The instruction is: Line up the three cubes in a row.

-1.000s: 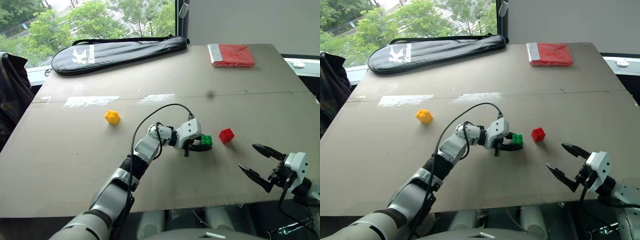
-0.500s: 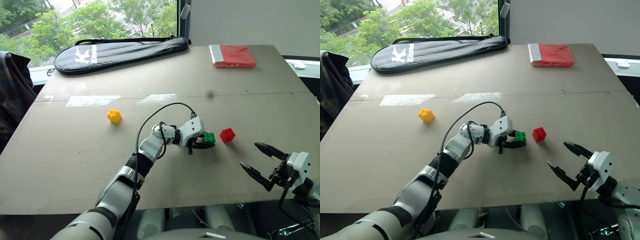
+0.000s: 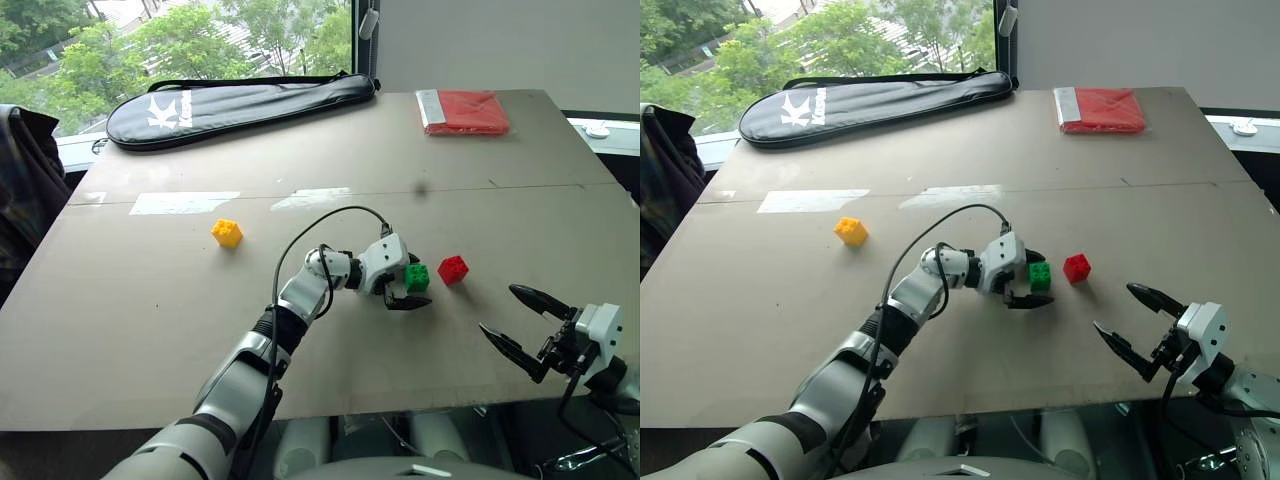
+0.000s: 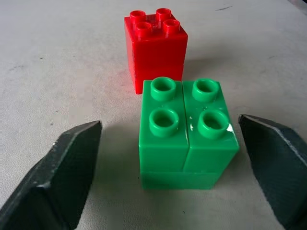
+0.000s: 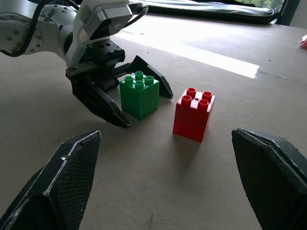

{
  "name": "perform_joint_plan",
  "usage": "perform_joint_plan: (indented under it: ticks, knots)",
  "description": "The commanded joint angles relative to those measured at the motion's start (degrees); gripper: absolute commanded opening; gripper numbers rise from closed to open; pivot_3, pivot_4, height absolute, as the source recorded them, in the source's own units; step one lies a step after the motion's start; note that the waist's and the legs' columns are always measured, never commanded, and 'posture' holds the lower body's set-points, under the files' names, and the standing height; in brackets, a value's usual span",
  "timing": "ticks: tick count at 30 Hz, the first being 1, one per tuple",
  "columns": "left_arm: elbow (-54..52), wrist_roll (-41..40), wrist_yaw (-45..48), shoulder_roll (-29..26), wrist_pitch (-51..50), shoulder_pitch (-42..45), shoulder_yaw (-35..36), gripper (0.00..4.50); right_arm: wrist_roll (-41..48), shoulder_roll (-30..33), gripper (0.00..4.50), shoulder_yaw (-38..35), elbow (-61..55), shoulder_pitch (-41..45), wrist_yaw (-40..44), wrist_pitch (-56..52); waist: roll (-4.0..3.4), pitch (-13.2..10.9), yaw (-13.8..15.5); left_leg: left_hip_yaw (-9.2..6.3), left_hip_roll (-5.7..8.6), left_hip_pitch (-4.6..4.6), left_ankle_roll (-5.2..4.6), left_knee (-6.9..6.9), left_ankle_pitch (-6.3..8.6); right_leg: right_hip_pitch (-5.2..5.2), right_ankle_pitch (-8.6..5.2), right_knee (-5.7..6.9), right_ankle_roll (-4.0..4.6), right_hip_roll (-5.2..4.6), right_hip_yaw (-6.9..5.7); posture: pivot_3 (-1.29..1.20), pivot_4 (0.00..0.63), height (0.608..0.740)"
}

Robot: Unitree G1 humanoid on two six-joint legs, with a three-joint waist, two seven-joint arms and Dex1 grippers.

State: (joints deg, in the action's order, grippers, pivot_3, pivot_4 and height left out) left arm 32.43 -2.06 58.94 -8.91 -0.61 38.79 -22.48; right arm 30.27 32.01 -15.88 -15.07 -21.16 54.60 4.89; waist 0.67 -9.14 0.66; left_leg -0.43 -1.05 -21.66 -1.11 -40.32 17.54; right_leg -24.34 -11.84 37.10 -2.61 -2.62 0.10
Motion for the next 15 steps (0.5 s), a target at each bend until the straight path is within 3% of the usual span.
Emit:
perform_joint_plan:
  ticks: [1, 11, 15]
  knots:
    - [0.55, 0.89, -1.32, -2.13, -0.67, -0.41, 1.96, 4.44, 0.75, 0.23, 4.5, -0.91, -1.76, 0.05, 0.13, 0.05, 0.0, 0.0, -0.16, 0.0, -0.01, 0.01, 0.0, 0.0, 0.0, 0.0, 0.0, 0.0, 0.0, 0.0, 0.0, 0.0, 0.15, 0.707]
    - [-20.33, -3.48, 2.12, -12.05, -9.7, -11.72, 4.75, 4.44, 1.08, 0.46, 4.5, -0.93, -1.94, 0.58, 0.43, -0.45, -0.04, 0.01, -1.25, -0.02, -0.15, 0.03, 0.0, 0.03, 0.0, -0.02, 0.01, 0.02, 0.03, 0.08, 0.0, 0.0, 0.15, 0.707]
    - [-39.29, -11.03, 2.99, -20.32, -17.33, -24.64, 11.34, 4.44, 2.7, 1.34, 4.5, -0.85, -2.86, 0.46, 2.23, -1.69, -0.1, -0.02, -1.64, -0.04, -0.23, 0.08, 0.01, 0.06, 0.01, -0.05, 0.0, 0.02, 0.03, 0.08, 0.11, 0.0, 0.15, 0.707]
